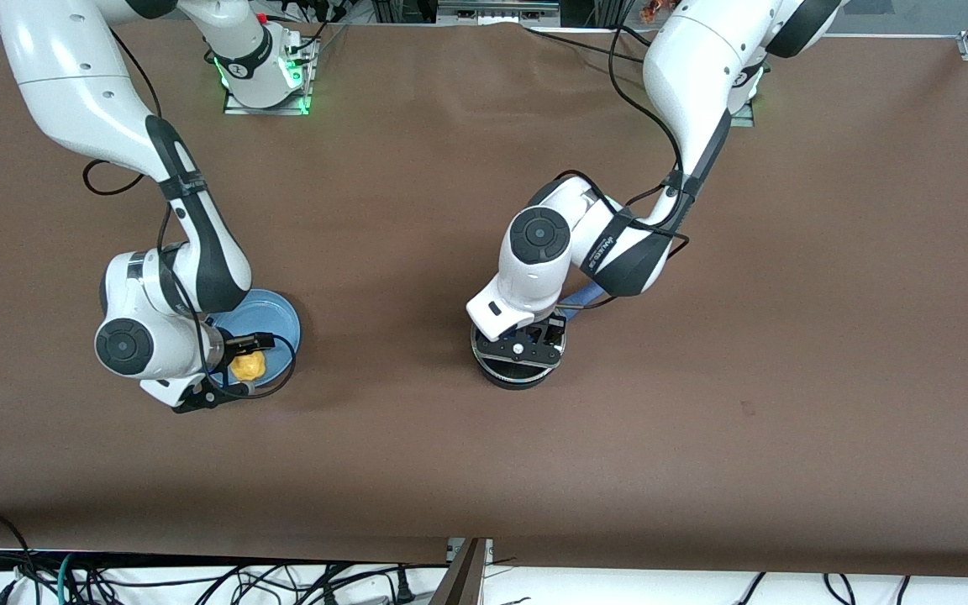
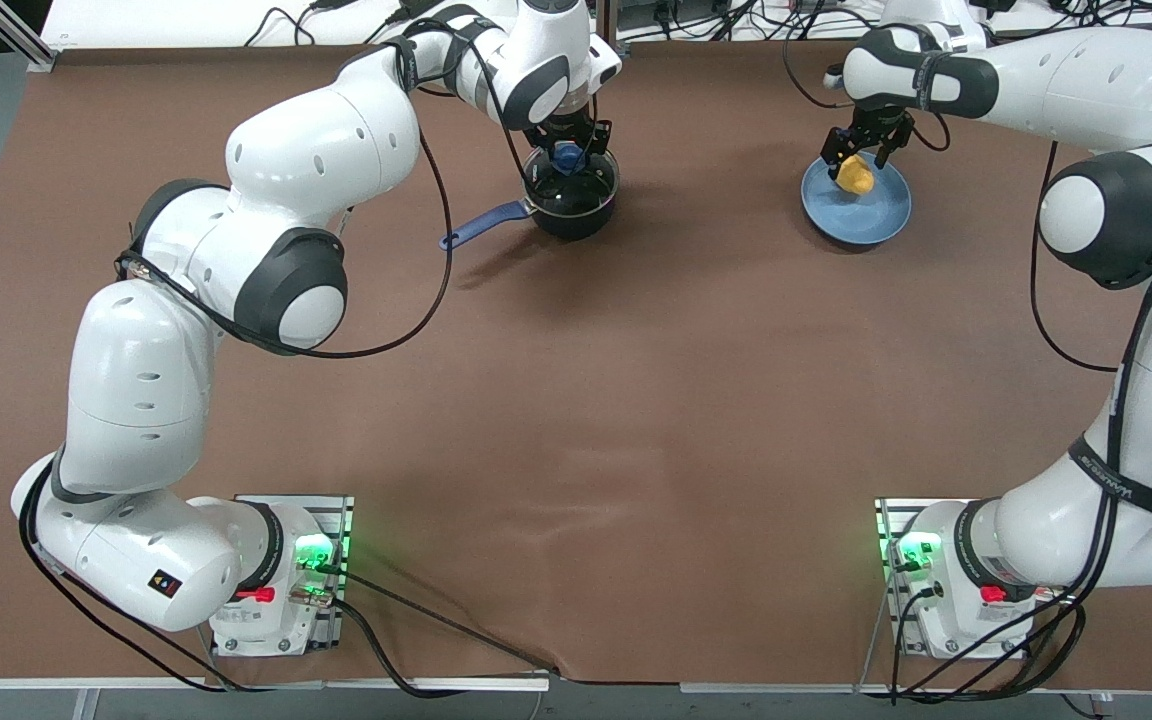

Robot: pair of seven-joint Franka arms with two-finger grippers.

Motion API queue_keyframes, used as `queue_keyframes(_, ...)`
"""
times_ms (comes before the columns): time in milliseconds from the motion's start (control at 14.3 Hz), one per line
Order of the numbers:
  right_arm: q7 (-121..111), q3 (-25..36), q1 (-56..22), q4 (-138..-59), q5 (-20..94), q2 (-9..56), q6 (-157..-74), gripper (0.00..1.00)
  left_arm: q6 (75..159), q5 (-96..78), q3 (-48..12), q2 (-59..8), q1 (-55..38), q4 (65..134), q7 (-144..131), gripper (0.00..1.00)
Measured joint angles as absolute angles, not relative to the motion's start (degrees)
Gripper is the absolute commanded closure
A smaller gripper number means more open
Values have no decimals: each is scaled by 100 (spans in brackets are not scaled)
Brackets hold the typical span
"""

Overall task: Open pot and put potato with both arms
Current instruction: 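Lift the glass lid with the left gripper while the right gripper grasps the potato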

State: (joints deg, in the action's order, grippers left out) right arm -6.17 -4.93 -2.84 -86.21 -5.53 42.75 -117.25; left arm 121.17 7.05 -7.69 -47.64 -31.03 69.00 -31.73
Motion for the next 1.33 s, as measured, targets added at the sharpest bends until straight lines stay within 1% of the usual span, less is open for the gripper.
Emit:
queue_keyframes(140, -827, -483, -205, -8621, -553, 4352, -11809, 37, 12100, 706, -768, -4758, -3097, 6895, -3173, 53)
queue_keyframes(210, -892, -483, -168, -8620, -553, 4368, -11821, 49, 11981, 706, -766, -4734, -3082, 6868, -3173, 53)
queue_keyframes(350, -896, -488, -164, -8600, -551, 4368, -11820, 63, 11720, 706, -762, -4626, -3053, 6840, -3173, 53)
queue_keyframes(420, -896, -497, -166, -8582, -548, 4367, -11815, 66, 11574, 706, -760, -4538, -3024, 6828, -3162, 53)
queue_keyframes(630, -862, -535, -176, -8477, -409, 4349, -11644, 66, 11270, 579, -733, -4197, -2731, 6821, -2643, 54)
queue_keyframes(840, -383, -569, -280, -8035, -35, 4278, -11040, 66, 11073, 474, -712, -3975, -2000, 6822, -1745, 54)
queue_keyframes(980, 177, -607, -420, -7814, 525, 4221, -10728, 66, 10939, 436, -710, -3903, -1455, 6823, -1109, 54)
queue_keyframes(1120, 1031, -758, -621, -7767, 1023, 4219, -10658, 66, 10826, 425, -708, -3859, -1015, 6823, -592, 55)
queue_keyframes(1330, 2902, -1228, -1117, -7684, 1193, 4231, -10885, 65, 10598, 414, -704, -3819, -370, 6823, 277, 55)
